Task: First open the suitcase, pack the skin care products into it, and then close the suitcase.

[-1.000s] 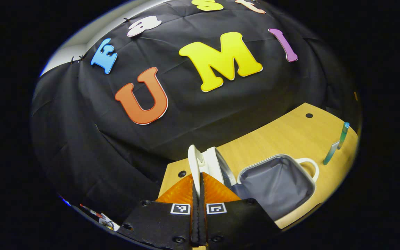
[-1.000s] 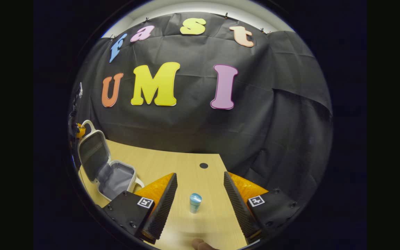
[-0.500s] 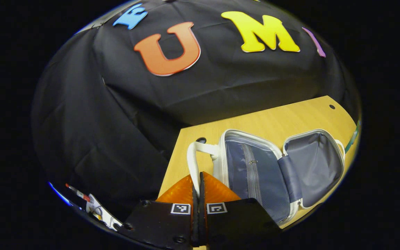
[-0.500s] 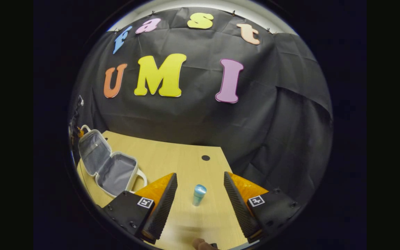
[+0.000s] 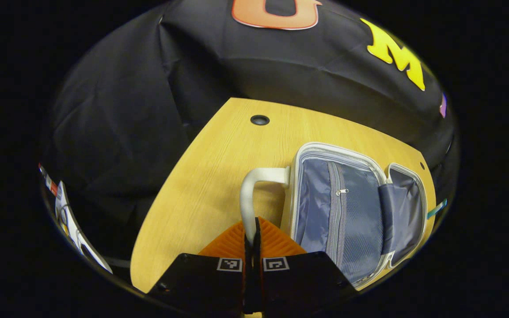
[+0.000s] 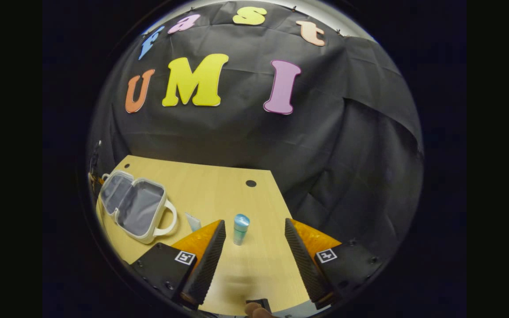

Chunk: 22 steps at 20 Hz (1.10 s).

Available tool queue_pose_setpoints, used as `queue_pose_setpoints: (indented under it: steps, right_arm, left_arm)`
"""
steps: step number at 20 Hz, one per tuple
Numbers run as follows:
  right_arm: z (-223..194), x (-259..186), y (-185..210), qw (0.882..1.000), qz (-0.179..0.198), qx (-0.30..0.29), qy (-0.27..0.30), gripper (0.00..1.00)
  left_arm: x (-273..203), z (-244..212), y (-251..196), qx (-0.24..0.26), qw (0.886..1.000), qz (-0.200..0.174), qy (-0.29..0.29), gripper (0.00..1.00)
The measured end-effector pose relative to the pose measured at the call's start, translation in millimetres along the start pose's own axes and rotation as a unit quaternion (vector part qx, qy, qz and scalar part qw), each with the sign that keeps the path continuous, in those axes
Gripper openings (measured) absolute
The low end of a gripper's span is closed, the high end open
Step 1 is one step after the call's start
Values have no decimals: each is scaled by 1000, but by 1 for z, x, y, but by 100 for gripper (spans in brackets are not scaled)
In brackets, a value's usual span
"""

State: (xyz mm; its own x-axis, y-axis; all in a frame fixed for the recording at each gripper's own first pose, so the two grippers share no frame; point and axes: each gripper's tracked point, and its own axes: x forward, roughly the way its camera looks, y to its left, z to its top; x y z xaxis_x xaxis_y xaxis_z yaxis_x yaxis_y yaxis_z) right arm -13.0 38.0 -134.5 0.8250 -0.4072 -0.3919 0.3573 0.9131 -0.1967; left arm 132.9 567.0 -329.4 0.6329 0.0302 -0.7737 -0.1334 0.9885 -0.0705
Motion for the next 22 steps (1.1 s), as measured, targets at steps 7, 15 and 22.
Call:
queue_pose_setpoints:
  steps: [7,15,22]
  right_arm:
    - [1,-2,0,1000,4,-18,-9,80]
    - [-3,14,-2,999,45,-9,-16,80]
    - [-9,24,-28,998,68,-11,-12,79]
  left_arm:
    - [-15,16,3,9,998,32,-52,54]
    - [-98,59,-95,50,984,41,-166,100]
    - [-149,13,-296,78,975,-92,-187,100]
